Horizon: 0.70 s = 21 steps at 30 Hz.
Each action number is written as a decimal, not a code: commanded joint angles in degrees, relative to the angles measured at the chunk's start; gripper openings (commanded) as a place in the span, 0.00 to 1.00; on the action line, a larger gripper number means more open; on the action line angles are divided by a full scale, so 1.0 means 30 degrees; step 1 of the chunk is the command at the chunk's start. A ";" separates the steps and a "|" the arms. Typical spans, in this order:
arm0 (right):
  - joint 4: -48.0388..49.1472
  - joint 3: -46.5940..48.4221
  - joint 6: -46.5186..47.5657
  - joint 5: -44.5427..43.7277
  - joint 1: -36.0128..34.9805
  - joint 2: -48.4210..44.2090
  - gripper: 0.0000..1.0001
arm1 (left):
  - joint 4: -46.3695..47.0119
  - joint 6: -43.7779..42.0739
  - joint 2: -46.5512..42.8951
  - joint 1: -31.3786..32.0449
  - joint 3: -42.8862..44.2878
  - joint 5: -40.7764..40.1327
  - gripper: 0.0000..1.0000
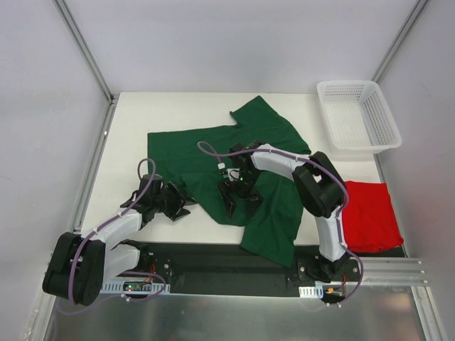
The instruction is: Fold and stack the t-shirts
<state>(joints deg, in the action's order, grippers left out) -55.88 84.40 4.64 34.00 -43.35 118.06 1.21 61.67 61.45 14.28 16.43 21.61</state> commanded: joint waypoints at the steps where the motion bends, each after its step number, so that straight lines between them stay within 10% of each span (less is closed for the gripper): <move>1: -0.0505 -0.0067 0.0619 0.0854 -0.0197 -0.0271 0.96 | 0.2788 0.1095 0.0520 0.0073 -0.0642 -0.2190 0.52; 9: -0.0798 -0.0272 0.0912 0.0796 -0.0256 -0.0505 0.96 | 0.2965 -0.0135 0.1606 -0.0805 0.0061 -0.2571 0.53; 21: -0.0827 -0.0301 0.0942 0.1177 -0.0373 -0.0301 0.96 | 0.2379 0.0100 0.1370 -0.1275 -0.0057 -0.3804 0.29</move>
<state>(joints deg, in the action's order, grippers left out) -56.71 83.55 6.31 35.53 -43.83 118.04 9.98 62.63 65.28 11.11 16.25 12.91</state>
